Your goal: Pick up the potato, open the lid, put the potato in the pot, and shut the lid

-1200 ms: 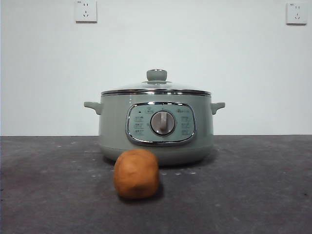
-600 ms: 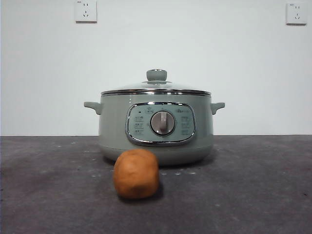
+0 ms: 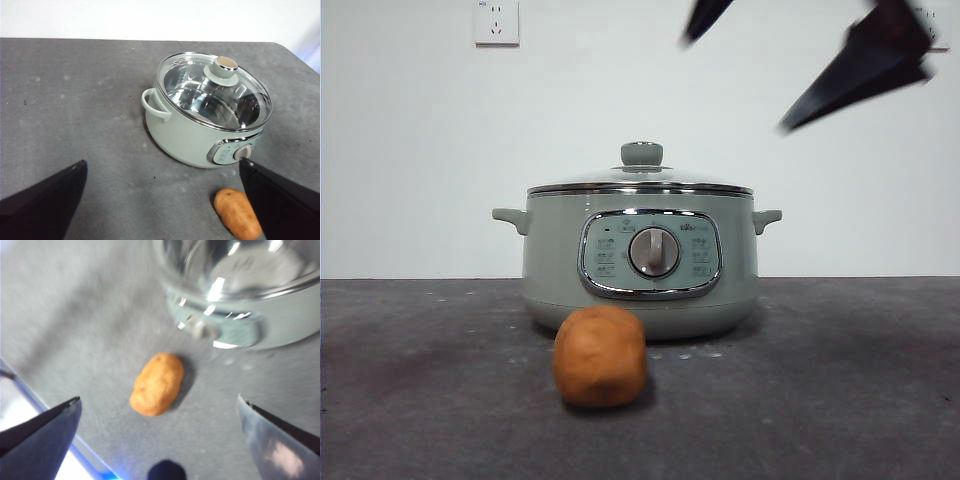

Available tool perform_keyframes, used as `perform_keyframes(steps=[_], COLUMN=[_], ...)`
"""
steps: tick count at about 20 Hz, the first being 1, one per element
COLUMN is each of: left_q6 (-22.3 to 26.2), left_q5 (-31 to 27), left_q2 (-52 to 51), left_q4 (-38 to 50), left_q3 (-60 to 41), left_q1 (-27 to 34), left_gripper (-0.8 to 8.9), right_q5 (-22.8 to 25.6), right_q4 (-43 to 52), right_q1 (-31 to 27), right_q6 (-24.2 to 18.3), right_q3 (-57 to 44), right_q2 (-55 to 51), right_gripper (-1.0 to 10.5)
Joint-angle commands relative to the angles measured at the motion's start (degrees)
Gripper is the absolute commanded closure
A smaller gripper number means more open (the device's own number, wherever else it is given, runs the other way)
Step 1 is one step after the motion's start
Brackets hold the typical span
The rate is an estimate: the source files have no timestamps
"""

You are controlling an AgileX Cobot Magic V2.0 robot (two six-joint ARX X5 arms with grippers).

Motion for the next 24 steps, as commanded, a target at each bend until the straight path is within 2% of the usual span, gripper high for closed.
perform_keyframes(steps=[1, 3, 7, 16, 20, 22, 24], left_q6=[0.2, 0.2, 0.2, 0.0, 0.0, 0.0, 0.0], left_q5=[0.2, 0.2, 0.2, 0.2, 0.2, 0.2, 0.2], left_q2=[0.0, 0.0, 0.0, 0.7, 0.8, 0.8, 0.8], left_q4=[0.2, 0.1, 0.1, -0.3, -0.3, -0.3, -0.5], left_q3=[0.0, 0.0, 0.0, 0.0, 0.0, 0.0, 0.0], left_q1=[0.1, 0.0, 0.0, -0.1, 0.0, 0.0, 0.0], left_gripper=[1.48, 1.48, 1.48, 1.48, 1.49, 1.48, 1.49], right_q5=[3.9, 6.5, 8.2, 9.0, 9.1, 9.1, 9.1], right_q4=[2.3, 4.4, 9.7, 15.6, 16.2, 16.2, 16.3], right_q1=[4.4, 7.9, 11.7, 12.2, 12.2, 12.2, 12.2], right_q6=[4.1, 5.3, 8.4, 9.6, 9.7, 9.0, 8.8], right_q3=[0.3, 0.3, 0.3, 0.4, 0.4, 0.4, 0.4], right_q2=[5.8, 11.3, 20.3, 30.2, 31.6, 31.6, 31.5], right_gripper=[3.2, 3.2, 3.2, 3.4, 6.9, 9.2, 9.6])
